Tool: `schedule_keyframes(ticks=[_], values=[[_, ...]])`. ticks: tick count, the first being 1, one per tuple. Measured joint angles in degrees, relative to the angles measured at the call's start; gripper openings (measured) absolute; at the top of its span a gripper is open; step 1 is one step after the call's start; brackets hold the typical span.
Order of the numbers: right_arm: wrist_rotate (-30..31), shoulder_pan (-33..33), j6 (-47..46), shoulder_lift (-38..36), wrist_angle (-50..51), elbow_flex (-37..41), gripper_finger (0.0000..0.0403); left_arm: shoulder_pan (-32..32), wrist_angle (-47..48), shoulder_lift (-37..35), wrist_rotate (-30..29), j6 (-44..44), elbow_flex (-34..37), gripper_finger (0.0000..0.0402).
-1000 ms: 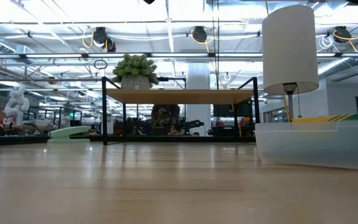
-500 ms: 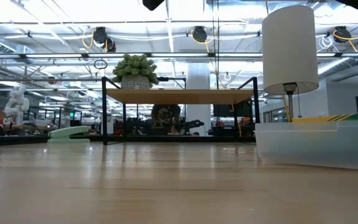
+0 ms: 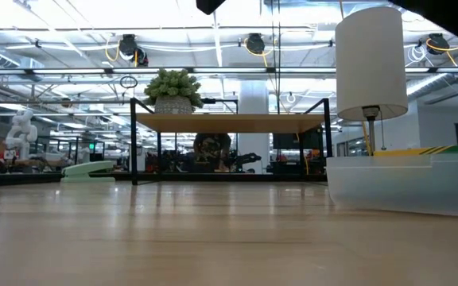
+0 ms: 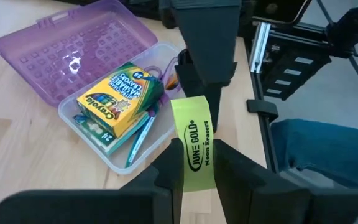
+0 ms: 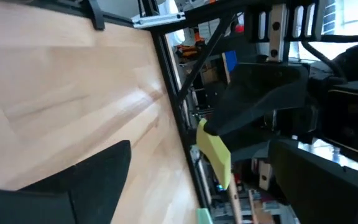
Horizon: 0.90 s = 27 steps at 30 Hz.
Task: Pack school essentials
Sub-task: Put the yellow eraser into the purple supply box
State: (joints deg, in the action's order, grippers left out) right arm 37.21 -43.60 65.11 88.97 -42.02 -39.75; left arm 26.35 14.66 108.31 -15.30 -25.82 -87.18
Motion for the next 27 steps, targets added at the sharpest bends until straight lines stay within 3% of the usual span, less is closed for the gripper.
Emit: schedule_keyframes(ticks=[3, 9, 27], values=[[-0.15, 1.01, 2.87, 0.0, -0.25, 0.0, 0.0351, -0.02, 0.0, 0.0, 0.03, -0.29, 0.0, 0.0077], [-6.03, 4.35, 4.84, 0.0, -0.7, 0.0, 0.0299, -0.02, -0.15, 0.0, 0.03, -0.62, 0.0, 0.0077], [-10.94, 6.77, 6.74, 0.0, -1.1, 0.0, 0.0112, -0.02, 0.13, 0.0, 0.01, -1.49, 0.0, 0.0077]])
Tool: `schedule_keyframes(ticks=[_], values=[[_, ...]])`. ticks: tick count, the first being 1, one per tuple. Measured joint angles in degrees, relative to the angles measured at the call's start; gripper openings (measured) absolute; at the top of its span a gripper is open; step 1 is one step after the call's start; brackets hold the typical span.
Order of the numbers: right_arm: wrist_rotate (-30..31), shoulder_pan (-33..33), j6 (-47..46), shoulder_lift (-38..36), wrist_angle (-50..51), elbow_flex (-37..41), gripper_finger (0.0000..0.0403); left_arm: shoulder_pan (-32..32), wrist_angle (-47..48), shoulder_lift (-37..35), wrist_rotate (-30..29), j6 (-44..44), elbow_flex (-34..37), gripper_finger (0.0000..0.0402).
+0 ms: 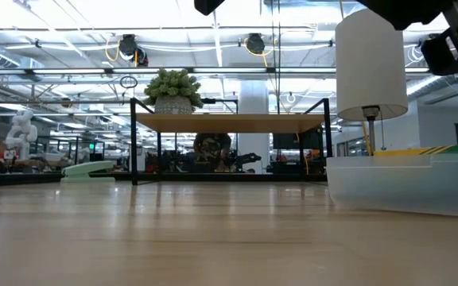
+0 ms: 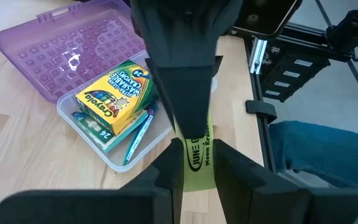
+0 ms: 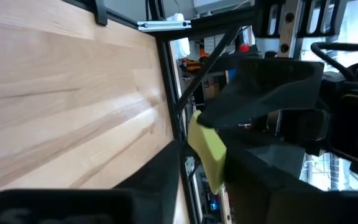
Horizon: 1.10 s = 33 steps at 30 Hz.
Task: Pack school essentials
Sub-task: Put the yellow eraser into the purple supply box
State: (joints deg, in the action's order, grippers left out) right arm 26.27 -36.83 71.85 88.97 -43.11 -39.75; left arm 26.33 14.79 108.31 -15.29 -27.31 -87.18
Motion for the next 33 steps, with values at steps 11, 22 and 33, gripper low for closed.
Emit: schedule_keyframes(ticks=[11, 22, 33], values=[[-0.81, -0.05, -1.31, -0.02, -0.02, 0.0, 0.0015, 0.0, 0.04, 0.07, -0.06, -0.09, 0.0, 0.0078], [2.15, -5.49, -18.35, 0.0, 0.15, 0.0, 0.0024, 1.16, 0.51, -1.1, -2.19, 0.7, -0.02, 0.0194], [26.52, -22.35, -43.34, -0.04, 9.66, -0.04, 0.0015, 1.42, 3.59, -1.49, -4.72, -0.3, -0.02, 0.0225]])
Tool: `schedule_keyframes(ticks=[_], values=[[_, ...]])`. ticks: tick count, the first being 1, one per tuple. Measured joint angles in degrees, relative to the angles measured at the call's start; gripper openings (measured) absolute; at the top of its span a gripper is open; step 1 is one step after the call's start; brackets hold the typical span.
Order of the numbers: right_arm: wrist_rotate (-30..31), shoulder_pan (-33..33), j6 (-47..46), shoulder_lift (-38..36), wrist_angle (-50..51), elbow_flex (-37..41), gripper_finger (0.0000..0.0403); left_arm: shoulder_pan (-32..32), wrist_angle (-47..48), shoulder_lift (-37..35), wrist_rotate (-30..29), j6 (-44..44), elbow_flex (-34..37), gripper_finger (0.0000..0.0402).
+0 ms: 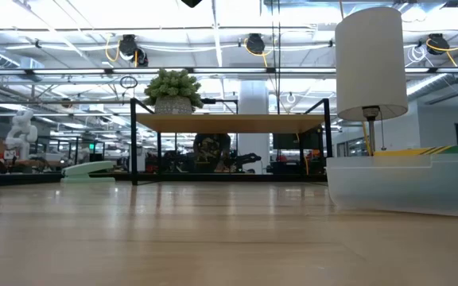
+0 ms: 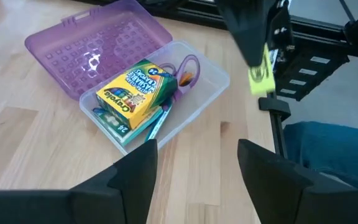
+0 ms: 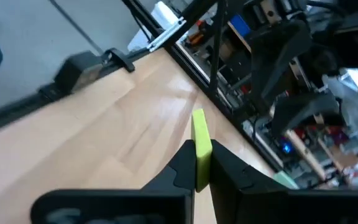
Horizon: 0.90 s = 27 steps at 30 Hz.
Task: Pack school essentials
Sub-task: Put the yellow eraser into the purple supply box
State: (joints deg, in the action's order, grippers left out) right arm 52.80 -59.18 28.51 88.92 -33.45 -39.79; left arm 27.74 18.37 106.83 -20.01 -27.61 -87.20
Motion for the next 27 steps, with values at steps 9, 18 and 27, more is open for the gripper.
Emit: schedule_keyframes(ticks=[9, 18, 27], values=[[2.86, -3.29, -24.06, 0.02, 0.59, -1.84, 0.0015, -0.08, -1.33, 0.0, -0.07, -1.8, 0.0, 0.0225], [3.85, 0.74, -47.63, 0.0, 10.29, -3.35, 0.0015, 0.76, -2.23, 0.0, -0.52, -3.23, 0.0, 0.0225], [-11.0, 6.33, -59.27, 0.02, 51.39, -17.16, 0.0015, 2.8, -2.43, 0.0, -2.99, -3.43, 0.0, 0.0225]])
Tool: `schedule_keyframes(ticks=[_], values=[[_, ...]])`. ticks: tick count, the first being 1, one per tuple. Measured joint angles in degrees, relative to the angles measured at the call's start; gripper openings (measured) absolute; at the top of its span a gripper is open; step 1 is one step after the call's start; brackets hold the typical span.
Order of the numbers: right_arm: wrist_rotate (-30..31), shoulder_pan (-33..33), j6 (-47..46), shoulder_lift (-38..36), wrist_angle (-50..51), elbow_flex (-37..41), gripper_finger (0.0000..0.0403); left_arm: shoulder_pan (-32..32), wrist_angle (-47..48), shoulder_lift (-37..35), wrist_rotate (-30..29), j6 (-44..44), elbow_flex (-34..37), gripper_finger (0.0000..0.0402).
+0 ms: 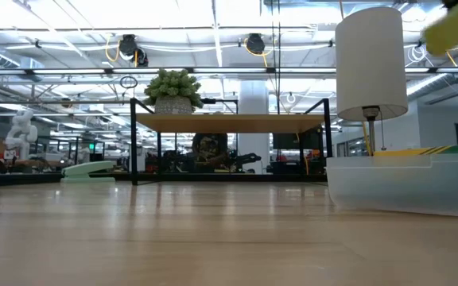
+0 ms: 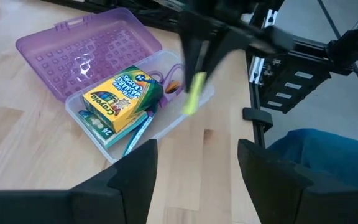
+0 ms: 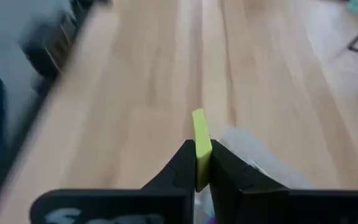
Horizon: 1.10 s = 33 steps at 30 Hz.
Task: Pack school essentials
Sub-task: Put the yellow eraser into the purple supply box
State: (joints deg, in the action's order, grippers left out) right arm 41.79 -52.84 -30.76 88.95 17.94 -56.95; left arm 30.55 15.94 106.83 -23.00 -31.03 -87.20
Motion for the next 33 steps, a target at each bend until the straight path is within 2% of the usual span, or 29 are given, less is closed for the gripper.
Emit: schedule_keyframes(ticks=[3, 7, 18, 26, 33], values=[[-3.49, 2.06, 3.04, 0.0, 6.88, -1.07, 0.0015, 0.13, 0.0, 0.0, -0.07, -0.69, 0.0, 0.0225], [-9.98, 4.84, 10.98, 0.0, 7.54, 0.73, 0.0015, 0.13, -0.48, 0.0, -0.11, -1.02, 0.0, 0.0225], [-12.76, 9.4, 22.74, 0.02, 6.27, 4.85, 0.0024, 0.13, -3.66, 0.0, -0.15, 0.7, 0.0, 0.0225], [-13.65, 10.85, 26.25, 0.02, 5.63, 5.6, 0.0078, 0.13, -3.97, 0.0, -0.15, 0.57, 0.0, 0.0225], [-16.65, 10.8, 27.12, 0.02, 3.64, 5.6, 0.0144, 0.13, -4.2, 0.0, -0.15, 0.55, 0.0, 0.0225]])
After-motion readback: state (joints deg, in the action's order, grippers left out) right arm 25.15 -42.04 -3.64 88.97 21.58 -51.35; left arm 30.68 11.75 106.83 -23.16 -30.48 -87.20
